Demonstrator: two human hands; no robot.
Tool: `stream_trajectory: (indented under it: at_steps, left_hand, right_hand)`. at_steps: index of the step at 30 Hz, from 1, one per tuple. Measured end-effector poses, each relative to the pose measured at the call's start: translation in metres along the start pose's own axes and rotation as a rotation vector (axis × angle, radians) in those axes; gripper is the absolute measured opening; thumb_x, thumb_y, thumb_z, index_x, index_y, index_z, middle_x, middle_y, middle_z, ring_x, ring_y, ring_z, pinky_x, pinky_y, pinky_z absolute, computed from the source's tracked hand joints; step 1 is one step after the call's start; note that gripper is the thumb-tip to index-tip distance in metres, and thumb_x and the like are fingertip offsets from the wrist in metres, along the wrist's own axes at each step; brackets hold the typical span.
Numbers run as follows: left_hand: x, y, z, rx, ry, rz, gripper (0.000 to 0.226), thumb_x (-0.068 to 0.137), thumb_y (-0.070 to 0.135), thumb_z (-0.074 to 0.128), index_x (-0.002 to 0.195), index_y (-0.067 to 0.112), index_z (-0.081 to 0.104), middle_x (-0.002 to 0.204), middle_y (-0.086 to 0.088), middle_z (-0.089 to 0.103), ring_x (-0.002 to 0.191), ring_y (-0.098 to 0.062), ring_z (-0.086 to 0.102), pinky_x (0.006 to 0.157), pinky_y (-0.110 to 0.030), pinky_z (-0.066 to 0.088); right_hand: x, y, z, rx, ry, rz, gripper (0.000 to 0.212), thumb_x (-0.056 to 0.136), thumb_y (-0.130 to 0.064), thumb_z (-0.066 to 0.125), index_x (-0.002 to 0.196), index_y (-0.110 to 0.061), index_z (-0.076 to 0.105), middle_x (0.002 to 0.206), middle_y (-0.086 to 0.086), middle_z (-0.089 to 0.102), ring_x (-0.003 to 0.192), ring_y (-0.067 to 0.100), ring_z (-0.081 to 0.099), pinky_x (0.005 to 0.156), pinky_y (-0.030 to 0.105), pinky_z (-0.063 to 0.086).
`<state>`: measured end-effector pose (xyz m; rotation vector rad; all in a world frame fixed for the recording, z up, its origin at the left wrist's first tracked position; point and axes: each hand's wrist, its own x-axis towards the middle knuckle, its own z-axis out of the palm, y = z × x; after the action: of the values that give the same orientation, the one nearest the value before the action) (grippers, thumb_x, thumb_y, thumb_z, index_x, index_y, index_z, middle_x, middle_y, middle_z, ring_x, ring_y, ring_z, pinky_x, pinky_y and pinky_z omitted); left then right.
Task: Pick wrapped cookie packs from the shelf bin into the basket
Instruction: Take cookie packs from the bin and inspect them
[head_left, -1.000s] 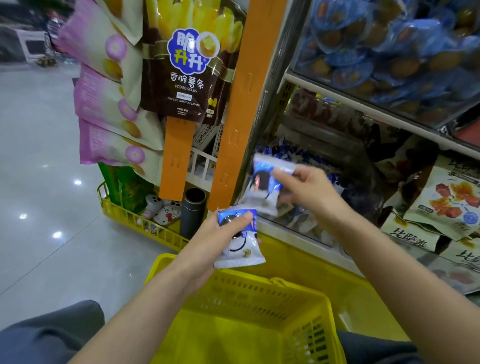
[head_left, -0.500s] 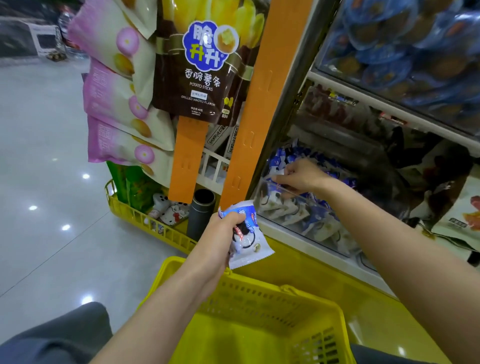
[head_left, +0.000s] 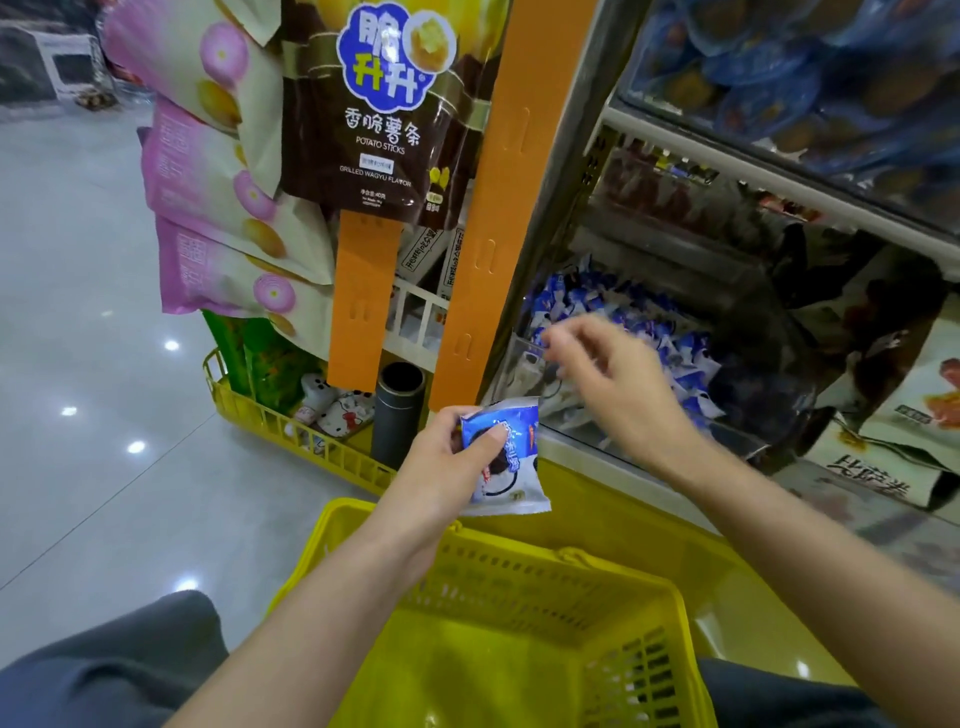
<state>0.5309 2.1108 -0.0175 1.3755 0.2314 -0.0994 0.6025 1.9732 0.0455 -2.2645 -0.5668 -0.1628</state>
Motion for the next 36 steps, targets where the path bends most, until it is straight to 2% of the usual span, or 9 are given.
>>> stream_trajectory:
  at_steps: [2, 5, 10, 15, 19, 24, 27, 31, 36]
  left_hand:
    - [-0.002, -0.003, 0.004, -0.001, -0.014, -0.004, 0.023, 0.093, 0.023, 0.053, 0.116, 0.018, 0.051, 0.102, -0.006, 0.066, 0.076, -0.007, 0.063, 0.054, -0.014, 0.046]
    - [-0.006, -0.011, 0.011, 0.045, -0.063, -0.002, 0.018, 0.093, 0.019, 0.054, 0.110, 0.016, 0.051, 0.095, -0.006, 0.064, 0.076, -0.010, 0.057, 0.058, -0.018, 0.043]
    - [-0.008, -0.021, 0.024, 0.202, -0.099, 0.099, 0.015, 0.087, 0.002, 0.059, 0.097, 0.012, 0.054, 0.092, -0.011, 0.060, 0.074, -0.013, 0.058, 0.062, -0.019, 0.049]
    - [-0.010, -0.029, 0.031, 0.192, -0.078, 0.060, 0.019, 0.093, 0.017, 0.052, 0.075, 0.014, 0.057, 0.078, -0.008, 0.060, 0.066, -0.010, 0.057, 0.060, -0.025, 0.048]
    - [-0.006, -0.035, 0.031, 0.244, -0.032, 0.059, 0.026, 0.095, 0.018, 0.048, 0.073, 0.006, 0.051, 0.074, -0.014, 0.046, 0.075, -0.021, 0.048, 0.069, -0.041, 0.045]
    - [-0.005, -0.039, 0.032, 0.252, -0.058, 0.058, 0.023, 0.095, 0.020, 0.046, 0.075, 0.008, 0.050, 0.073, -0.012, 0.049, 0.072, -0.016, 0.051, 0.067, -0.029, 0.042]
    - [-0.004, -0.037, 0.032, 0.222, -0.058, 0.047, 0.010, 0.091, 0.019, 0.054, 0.093, 0.009, 0.056, 0.088, -0.009, 0.062, 0.075, -0.009, 0.057, 0.068, -0.021, 0.045]
    - [-0.005, -0.038, 0.030, 0.142, -0.098, -0.016, 0.029, 0.084, 0.004, 0.063, 0.110, 0.007, 0.051, 0.100, -0.009, 0.065, 0.073, -0.010, 0.063, 0.060, -0.023, 0.052]
    - [0.000, -0.038, 0.022, 0.086, 0.091, 0.120, 0.008, 0.086, 0.010, 0.061, 0.094, 0.011, 0.062, 0.086, -0.003, 0.069, 0.073, -0.012, 0.064, 0.061, -0.018, 0.054]
  right_hand:
    - [-0.025, 0.002, 0.006, 0.052, -0.159, 0.055, 0.017, 0.091, -0.032, 0.052, 0.093, -0.021, 0.065, 0.078, -0.012, 0.062, 0.069, -0.006, 0.054, 0.061, 0.009, 0.042]
    - [-0.045, 0.015, 0.011, 0.171, -0.195, 0.159, 0.009, 0.087, -0.018, 0.061, 0.089, -0.012, 0.068, 0.083, 0.007, 0.069, 0.073, 0.012, 0.061, 0.068, 0.031, 0.051]
    - [-0.067, 0.036, 0.012, 0.371, -0.205, 0.270, 0.012, 0.087, -0.008, 0.060, 0.079, -0.016, 0.064, 0.072, 0.004, 0.064, 0.059, 0.001, 0.056, 0.050, 0.016, 0.047]
    - [-0.081, 0.050, 0.016, 0.450, -0.190, 0.332, 0.018, 0.087, -0.011, 0.061, 0.073, -0.020, 0.065, 0.057, -0.007, 0.062, 0.048, -0.002, 0.052, 0.045, 0.013, 0.043]
    - [-0.084, 0.053, 0.020, 0.188, -0.144, 0.128, 0.008, 0.081, -0.016, 0.069, 0.077, -0.022, 0.067, 0.067, -0.011, 0.063, 0.062, 0.001, 0.056, 0.058, 0.016, 0.047]
    - [-0.087, 0.056, 0.020, -0.074, -0.069, -0.100, 0.006, 0.082, -0.025, 0.069, 0.083, -0.020, 0.069, 0.075, -0.013, 0.063, 0.073, 0.002, 0.058, 0.063, 0.013, 0.042]
    - [-0.087, 0.058, 0.021, 0.157, 0.012, 0.102, 0.010, 0.083, -0.016, 0.067, 0.076, -0.022, 0.066, 0.069, -0.012, 0.064, 0.065, -0.001, 0.058, 0.062, 0.012, 0.045]
    - [-0.082, 0.060, 0.014, 0.593, 0.126, 0.451, 0.013, 0.090, -0.006, 0.056, 0.078, -0.011, 0.059, 0.073, 0.004, 0.063, 0.058, 0.001, 0.060, 0.053, 0.017, 0.052]
    - [-0.089, 0.058, 0.015, 0.772, -0.121, 0.653, 0.012, 0.089, 0.003, 0.053, 0.098, -0.003, 0.047, 0.084, 0.018, 0.059, 0.055, 0.007, 0.060, 0.055, 0.018, 0.055]
